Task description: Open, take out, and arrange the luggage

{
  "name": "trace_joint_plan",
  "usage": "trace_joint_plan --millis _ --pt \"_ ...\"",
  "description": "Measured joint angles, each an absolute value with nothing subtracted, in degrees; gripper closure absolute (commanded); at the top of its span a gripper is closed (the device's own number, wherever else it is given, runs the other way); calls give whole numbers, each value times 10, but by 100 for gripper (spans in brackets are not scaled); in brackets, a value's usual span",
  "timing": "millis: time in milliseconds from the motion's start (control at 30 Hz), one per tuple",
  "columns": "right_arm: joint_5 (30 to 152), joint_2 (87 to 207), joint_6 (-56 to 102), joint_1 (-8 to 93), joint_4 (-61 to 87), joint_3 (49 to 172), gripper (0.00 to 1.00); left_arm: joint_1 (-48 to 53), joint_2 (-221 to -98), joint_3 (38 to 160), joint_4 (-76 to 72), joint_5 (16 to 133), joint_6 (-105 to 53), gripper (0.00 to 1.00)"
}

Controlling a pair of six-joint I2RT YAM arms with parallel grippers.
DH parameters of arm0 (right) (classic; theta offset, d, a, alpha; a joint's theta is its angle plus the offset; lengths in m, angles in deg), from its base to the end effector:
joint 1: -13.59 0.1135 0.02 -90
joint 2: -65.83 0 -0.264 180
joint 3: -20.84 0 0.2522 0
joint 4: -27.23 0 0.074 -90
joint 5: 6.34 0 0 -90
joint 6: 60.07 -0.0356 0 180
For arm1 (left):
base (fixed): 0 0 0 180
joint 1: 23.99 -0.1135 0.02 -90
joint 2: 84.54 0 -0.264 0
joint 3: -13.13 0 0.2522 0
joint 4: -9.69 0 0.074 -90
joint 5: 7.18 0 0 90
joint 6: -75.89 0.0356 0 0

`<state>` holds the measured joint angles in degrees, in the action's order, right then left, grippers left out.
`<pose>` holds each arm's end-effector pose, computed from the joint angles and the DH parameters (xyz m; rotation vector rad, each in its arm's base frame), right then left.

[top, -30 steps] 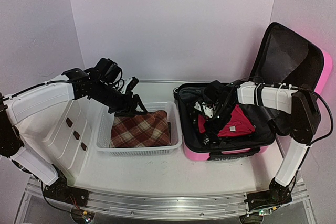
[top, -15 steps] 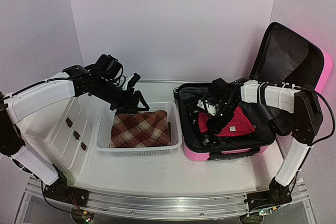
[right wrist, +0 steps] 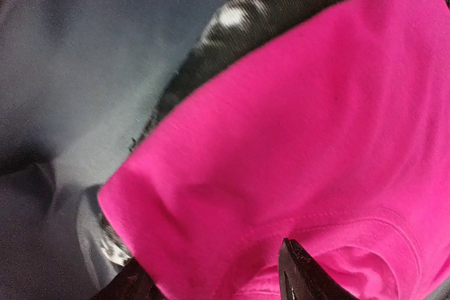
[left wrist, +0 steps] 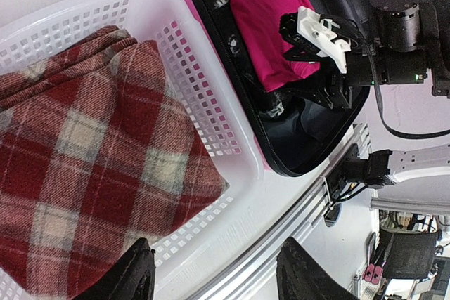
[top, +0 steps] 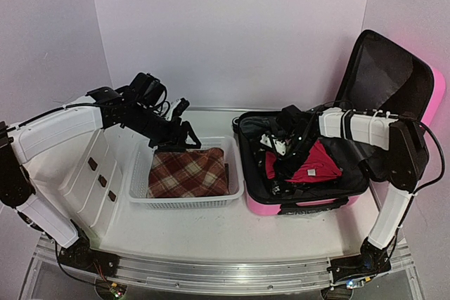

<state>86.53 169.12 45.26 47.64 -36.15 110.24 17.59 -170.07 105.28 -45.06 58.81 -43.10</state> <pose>0.2887 0.1973 0.2030 -1.2304 2.6568 0.1255 0.2305 -0.2239 0.3265 0.4937 2.5526 -1.0224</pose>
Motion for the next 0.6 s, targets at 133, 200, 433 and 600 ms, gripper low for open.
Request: trace_joint_plan --millis 133,200,433,600 --pt "879 1692 460 476 -353 1102 52 176 -1701 1053 -451 588 -431 41" --pt "880 1695 464 476 -350 1102 57 176 -1701 1053 -451 588 -432 41" --pt "876 1704 467 476 -346 1102 87 176 -1701 1053 -450 579 -449 41" --pt "878 1703 461 476 -337 1098 100 176 -1699 1048 -413 555 -494 32"
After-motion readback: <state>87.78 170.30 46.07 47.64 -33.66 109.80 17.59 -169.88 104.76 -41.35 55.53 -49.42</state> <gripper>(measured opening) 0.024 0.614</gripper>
